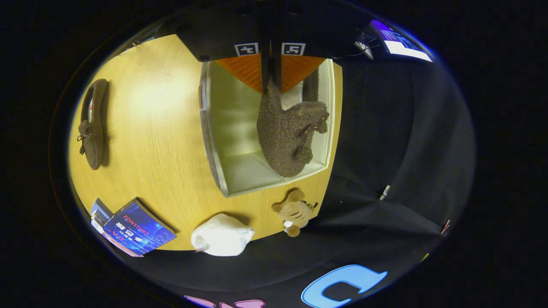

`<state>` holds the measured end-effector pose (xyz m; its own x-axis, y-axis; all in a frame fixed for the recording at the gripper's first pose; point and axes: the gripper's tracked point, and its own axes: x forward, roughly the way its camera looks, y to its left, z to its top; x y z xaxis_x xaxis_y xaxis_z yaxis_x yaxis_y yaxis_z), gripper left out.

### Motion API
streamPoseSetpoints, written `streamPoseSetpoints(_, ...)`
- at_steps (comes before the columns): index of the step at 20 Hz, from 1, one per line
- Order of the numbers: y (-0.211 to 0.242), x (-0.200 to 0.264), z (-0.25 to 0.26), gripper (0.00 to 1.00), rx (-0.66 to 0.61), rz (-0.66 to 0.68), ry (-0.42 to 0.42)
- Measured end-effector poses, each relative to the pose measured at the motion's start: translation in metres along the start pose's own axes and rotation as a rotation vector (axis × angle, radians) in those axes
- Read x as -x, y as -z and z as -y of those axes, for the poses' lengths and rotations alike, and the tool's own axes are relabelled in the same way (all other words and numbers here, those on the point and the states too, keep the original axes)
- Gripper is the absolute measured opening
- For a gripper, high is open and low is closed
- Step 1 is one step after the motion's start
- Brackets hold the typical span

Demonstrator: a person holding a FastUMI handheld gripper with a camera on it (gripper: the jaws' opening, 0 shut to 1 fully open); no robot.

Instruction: Open the storage box then place both shoes into the box .Put the left shoe in first, then the right shoe, with the right side of both shoes facing outward in a uniform manner.

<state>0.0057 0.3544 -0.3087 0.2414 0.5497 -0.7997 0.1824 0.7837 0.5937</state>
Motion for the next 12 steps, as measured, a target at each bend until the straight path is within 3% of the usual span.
streamPoseSetpoints(12,0.032,-0.080,0.011,0.05,-0.002,-0.062,0.136)
